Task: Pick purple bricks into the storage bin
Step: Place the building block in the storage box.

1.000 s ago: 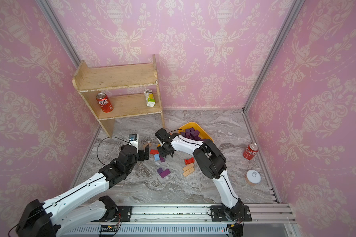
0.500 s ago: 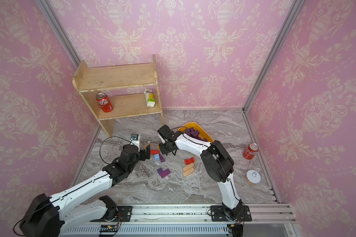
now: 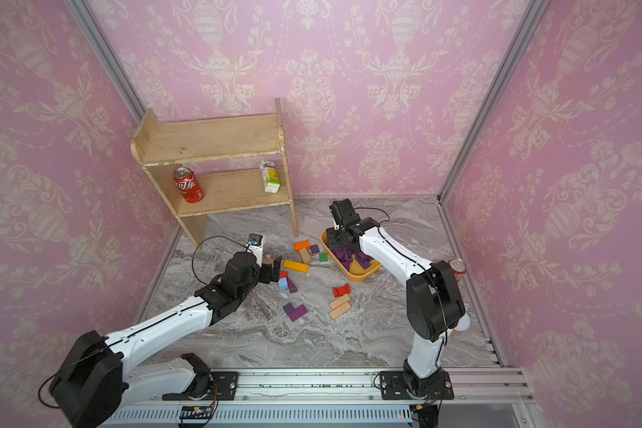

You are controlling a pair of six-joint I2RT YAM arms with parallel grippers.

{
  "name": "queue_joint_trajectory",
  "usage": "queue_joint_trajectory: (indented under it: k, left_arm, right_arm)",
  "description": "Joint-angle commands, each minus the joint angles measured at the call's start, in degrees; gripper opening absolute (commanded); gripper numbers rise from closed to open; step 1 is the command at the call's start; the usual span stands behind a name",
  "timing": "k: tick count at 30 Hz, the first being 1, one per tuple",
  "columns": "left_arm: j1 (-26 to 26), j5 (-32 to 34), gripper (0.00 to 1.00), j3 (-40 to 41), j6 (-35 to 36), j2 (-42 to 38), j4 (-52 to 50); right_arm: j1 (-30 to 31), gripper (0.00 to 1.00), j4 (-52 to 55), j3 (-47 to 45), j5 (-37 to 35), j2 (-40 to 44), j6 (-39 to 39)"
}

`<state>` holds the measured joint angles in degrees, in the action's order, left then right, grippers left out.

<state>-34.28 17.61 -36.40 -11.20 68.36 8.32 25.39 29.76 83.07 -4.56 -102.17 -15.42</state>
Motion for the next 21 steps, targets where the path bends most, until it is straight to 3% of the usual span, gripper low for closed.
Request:
queue_joint_trajectory:
  k: [1,10,12,14,21]
  left_arm:
    - [0.27,-3.15,0.99,-0.61,1.08,-0.23,0.76]
    - [0.27,-2.69,0.99,-1.03,0.31,-0.33,-1.54]
    - [0.27,-2.62,0.99,-1.15,-0.12,-0.59,-1.98]
    - [0.27,-2.65,0.99,-1.89,-0.91,-0.45,-3.14]
    - [0.27,-2.23,0.99,-4.64,-5.08,-0.24,-9.16]
  right_arm:
    - [-2.28,0.30,1.20,-0.36,-2.36,0.23,0.48]
    - [-4.47,0.35,0.33,-1.63,-1.61,-0.83,-0.57]
    - [-4.52,0.40,0.24,-2.15,-1.40,0.19,-0.77]
    - [-4.40,0.53,-0.55,-3.56,-0.40,2.55,-0.54]
    - [-2.48,0.59,-3.42,-9.90,15.62,9.21,-0.77]
